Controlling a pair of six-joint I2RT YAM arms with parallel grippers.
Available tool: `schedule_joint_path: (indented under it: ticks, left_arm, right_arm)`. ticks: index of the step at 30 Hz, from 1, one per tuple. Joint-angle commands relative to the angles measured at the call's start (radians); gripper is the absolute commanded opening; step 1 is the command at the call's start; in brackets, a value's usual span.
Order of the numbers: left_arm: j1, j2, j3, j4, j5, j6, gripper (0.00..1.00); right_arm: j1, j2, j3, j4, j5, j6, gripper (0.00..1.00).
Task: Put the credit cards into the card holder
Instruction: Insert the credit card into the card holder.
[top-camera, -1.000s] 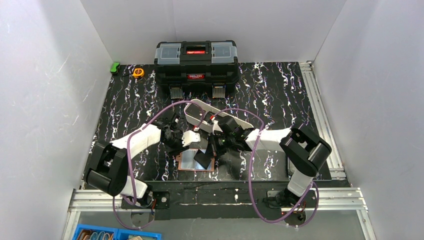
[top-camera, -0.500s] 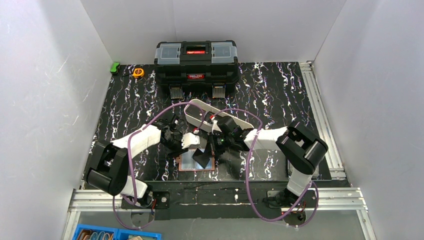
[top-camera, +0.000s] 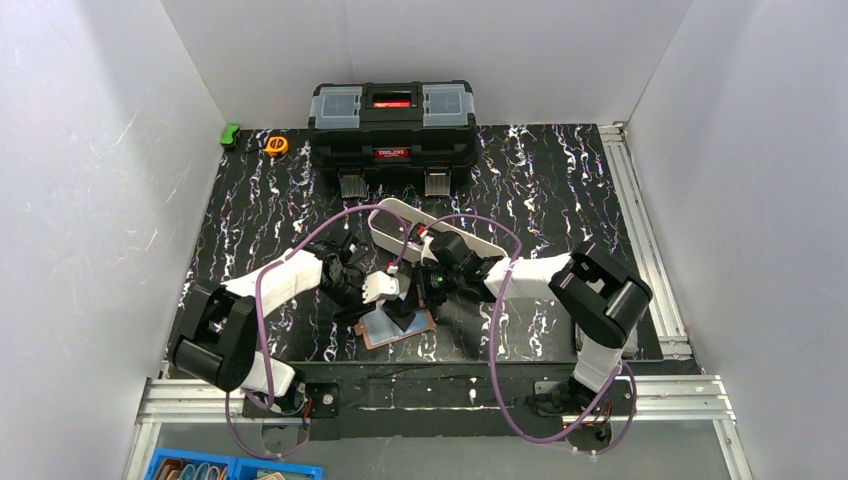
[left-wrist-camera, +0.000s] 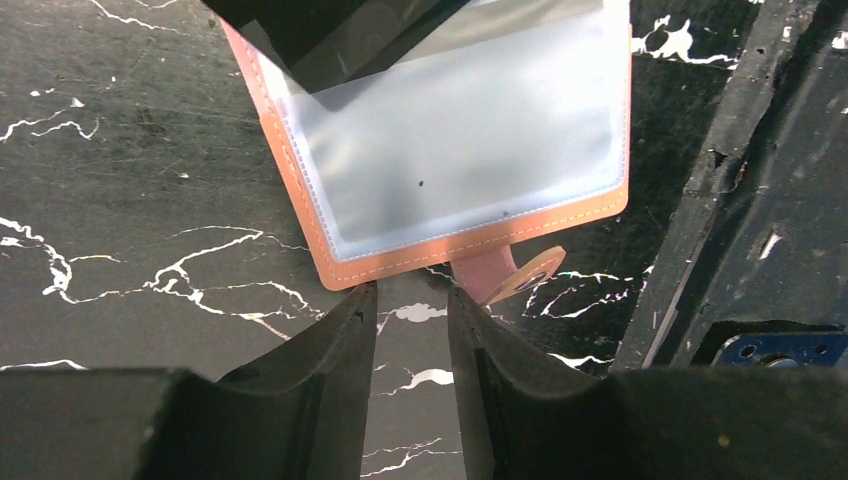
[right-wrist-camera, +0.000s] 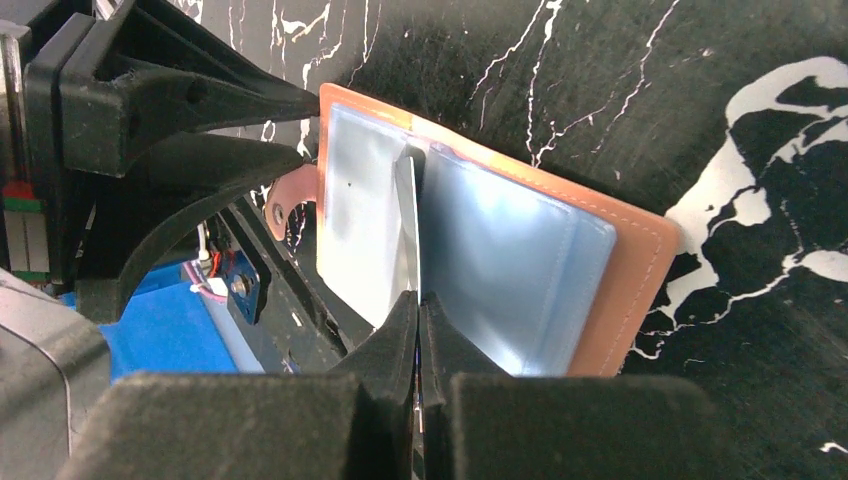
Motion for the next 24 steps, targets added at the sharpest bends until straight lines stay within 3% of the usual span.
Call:
schedule_joint_path:
  ticks: [1, 22, 24]
  left_arm:
    - [-0.008, -0.019, 0.011, -0.052, 0.053, 0.014, 0.31]
    - [-0.017, -0.008, 0.039, -0.074, 0.055, 0.022, 0.3]
    - [-0.018, -0.008, 0.039, -0.075, 0.053, 0.022, 0.3]
  right_arm:
    - [0.021, 0.022, 0.041, 0.003, 0.036, -0.02, 0.01]
    - [0.043, 0.011, 0.005, -0.009, 0.079, -0.063, 0.01]
    - [0.043, 0.001, -0.012, 0.0, 0.09, -0.067, 0.09]
